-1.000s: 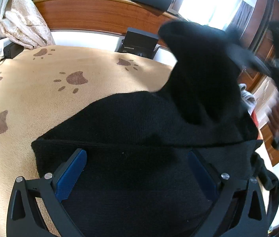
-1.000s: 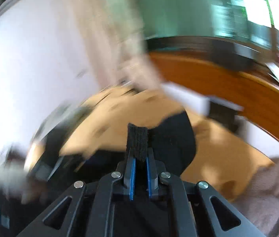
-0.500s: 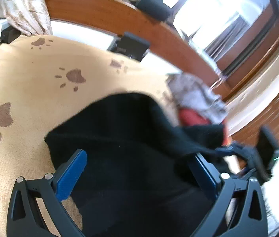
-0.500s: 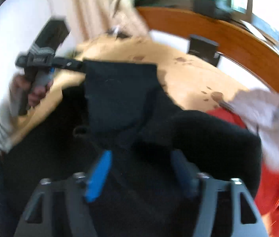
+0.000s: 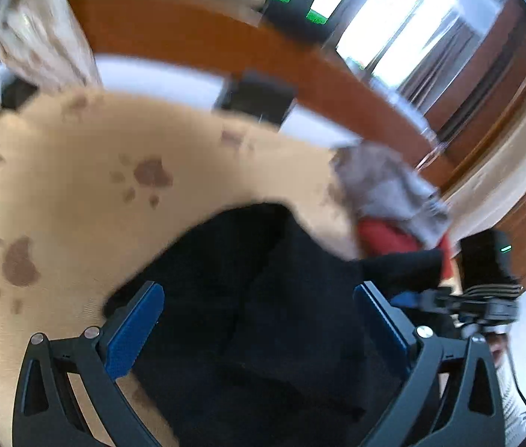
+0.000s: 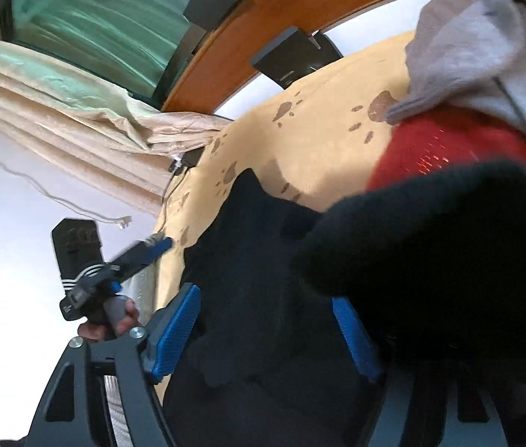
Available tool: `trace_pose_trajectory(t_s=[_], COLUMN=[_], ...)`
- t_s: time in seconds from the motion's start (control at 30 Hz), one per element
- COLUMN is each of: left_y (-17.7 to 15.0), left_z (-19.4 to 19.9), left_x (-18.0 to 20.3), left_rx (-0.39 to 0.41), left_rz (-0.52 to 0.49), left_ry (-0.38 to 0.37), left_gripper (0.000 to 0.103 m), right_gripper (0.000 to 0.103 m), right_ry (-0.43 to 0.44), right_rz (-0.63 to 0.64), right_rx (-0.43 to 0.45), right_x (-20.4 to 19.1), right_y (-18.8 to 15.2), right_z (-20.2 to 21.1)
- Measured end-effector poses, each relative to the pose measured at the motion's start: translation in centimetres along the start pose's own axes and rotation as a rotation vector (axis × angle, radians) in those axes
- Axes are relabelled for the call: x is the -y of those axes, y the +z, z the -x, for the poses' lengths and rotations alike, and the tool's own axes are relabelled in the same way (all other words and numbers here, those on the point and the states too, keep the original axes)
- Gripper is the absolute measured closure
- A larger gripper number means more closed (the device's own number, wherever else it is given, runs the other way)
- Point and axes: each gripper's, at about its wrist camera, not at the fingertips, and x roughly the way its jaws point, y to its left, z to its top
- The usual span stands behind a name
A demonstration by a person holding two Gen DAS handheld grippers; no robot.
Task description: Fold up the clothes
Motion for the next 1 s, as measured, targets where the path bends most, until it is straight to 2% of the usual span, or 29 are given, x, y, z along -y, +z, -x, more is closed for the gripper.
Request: trace_pose_trajectory(t_s=[0.07, 0.13, 0.17, 0.23, 0.3, 0.4, 0.47, 0.5, 0.57, 0.6, 0.7, 0.77, 0.87, 0.93, 1.0], left_y=[0.0, -0.2, -0.2, -0.2, -0.1, 0.5, 1.0, 1.3, 1.6, 1.7, 2.0, 2.2, 2.6, 2.7, 2.8], left_z=[-2.3, -2.9, -3.0, -3.1, -3.5, -4.5, -4.9, -5.1, -5.7, -5.9, -6.3, -6.1, -5.5, -5.1, -5.2], left_x=[0.2, 0.9, 1.2, 1.8, 1.8, 1.4, 1.3, 1.3, 1.3, 1.3, 1.4, 1.1, 0.4, 0.2, 0.3], left_rx=[-0.057, -0.046, -0.049, -0.053, -0.058, -0.070, -0.074, -0.088, -0.129, -0.141, -0.156, -0.149, -0.116, -0.079, -0.065], left_rz=[0.012, -0.011, -0.018, -0.030, -0.035, 0.020, 0.067, 0.095, 0.150, 0.165, 0.181, 0.221, 0.307, 0.361, 0.364], left_ry=[0.040, 0.083, 0.075, 0.066, 0.086, 0.080, 0.033, -0.025, -0.162, -0.193, -0.198, -0.226, -0.330, -0.396, -0.385], left_gripper=[0.001, 0.001, 0.001, 0.001, 0.001, 0.001, 0.001, 0.001, 0.001, 0.001, 0.001, 0.001, 0.001, 0.001, 0.001], right_gripper=[0.025, 0.025, 0.025, 0.025, 0.025, 0.024, 0.024, 0.023, 0.020, 0.020, 0.020, 0.020, 0.020, 0.020, 0.020], right_ry=[-0.007, -0.020, -0.032, -0.109, -0.192, -0.241, -0.227, -0.196, -0.180, -0.183, -0.104, -0.085, -0.100, -0.156, -0.183], right_rz=[-0.017, -0.033, -0.024, -0.004, 0.023, 0.038, 0.019, 0.009, 0.024, 0.042, -0.002, 0.005, 0.020, 0.012, -0.005], right_rx=[0.018, 0.050, 0.065, 0.072, 0.067, 0.056, 0.017, -0.010, 0.003, 0.033, 0.125, 0.229, 0.367, 0.418, 0.437], right_x=[0.0, -0.2, -0.4, -0.7, -1.1, -1.4, -1.1, -0.9, -1.1, -1.2, -0.7, -0.8, -1.0, -0.3, 0.8], right_y=[0.6, 0.6, 0.3, -0.8, -1.9, -2.6, -2.9, -3.1, -2.8, -2.4, -1.0, 0.3, 2.6, 4.0, 5.0], right_z=[0.1, 0.6, 1.0, 1.8, 2.1, 1.7, 0.9, 0.5, -0.2, -0.2, 0.4, 1.7, 3.9, 4.4, 4.6])
